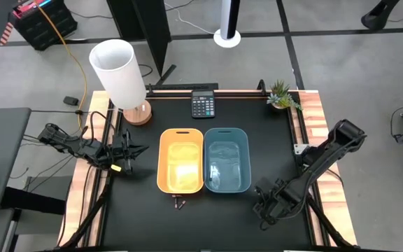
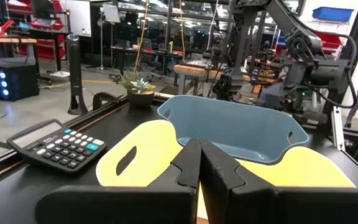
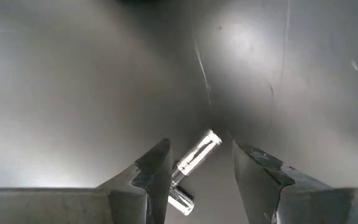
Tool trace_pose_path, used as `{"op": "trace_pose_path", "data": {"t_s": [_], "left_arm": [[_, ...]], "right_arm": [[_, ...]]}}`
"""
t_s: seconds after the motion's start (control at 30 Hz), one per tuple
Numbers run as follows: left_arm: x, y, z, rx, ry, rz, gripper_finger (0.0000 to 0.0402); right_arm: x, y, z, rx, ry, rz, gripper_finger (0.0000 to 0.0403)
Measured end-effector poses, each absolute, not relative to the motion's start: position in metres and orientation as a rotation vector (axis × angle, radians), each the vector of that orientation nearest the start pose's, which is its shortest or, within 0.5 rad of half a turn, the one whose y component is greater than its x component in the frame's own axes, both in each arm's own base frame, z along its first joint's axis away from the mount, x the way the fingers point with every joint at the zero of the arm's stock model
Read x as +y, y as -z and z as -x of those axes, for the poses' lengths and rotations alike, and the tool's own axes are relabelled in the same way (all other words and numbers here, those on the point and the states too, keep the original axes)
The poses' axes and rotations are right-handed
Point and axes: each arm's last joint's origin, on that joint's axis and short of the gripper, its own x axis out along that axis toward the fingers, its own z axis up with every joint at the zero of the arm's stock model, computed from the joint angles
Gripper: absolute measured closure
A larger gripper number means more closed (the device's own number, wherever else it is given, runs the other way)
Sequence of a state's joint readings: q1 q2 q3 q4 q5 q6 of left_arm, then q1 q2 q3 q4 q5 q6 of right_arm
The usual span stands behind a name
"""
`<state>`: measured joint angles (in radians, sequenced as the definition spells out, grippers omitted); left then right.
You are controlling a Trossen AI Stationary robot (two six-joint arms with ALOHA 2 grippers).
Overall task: Sort batteries
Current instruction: Put the top silver battery into the blue bin
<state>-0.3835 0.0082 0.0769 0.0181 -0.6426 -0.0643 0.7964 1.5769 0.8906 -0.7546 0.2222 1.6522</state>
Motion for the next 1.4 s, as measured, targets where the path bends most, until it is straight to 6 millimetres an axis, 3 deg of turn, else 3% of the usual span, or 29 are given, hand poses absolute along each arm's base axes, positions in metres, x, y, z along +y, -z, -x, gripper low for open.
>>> {"op": "trace_pose_path", "data": {"t_s": [0.27,0.6,0.73,1.13,1.4], "left_arm": [[-0.016,-0.190,-0.087,-0.082,-0.258,0.092,0.0401],[-0.016,-0.190,-0.087,-0.081,-0.258,0.091,0.0401],[-0.016,-0.190,-0.087,-0.081,-0.258,0.090,0.0401],[-0.016,-0.190,-0.087,-0.081,-0.258,0.090,0.0401],[-0.016,-0.190,-0.087,-0.081,-0.258,0.090,0.0401]], "right_arm": [[0.190,-0.148,-0.186,1.219,0.706,-0.728,0.0223],[0.184,-0.138,-0.194,1.238,0.754,-0.697,0.0229],[0.182,-0.137,-0.194,1.256,0.765,-0.688,0.0255],[0.180,-0.137,-0.192,1.275,0.775,-0.656,0.0389],[0.180,-0.137,-0.192,1.277,0.772,-0.648,0.0400]]}}
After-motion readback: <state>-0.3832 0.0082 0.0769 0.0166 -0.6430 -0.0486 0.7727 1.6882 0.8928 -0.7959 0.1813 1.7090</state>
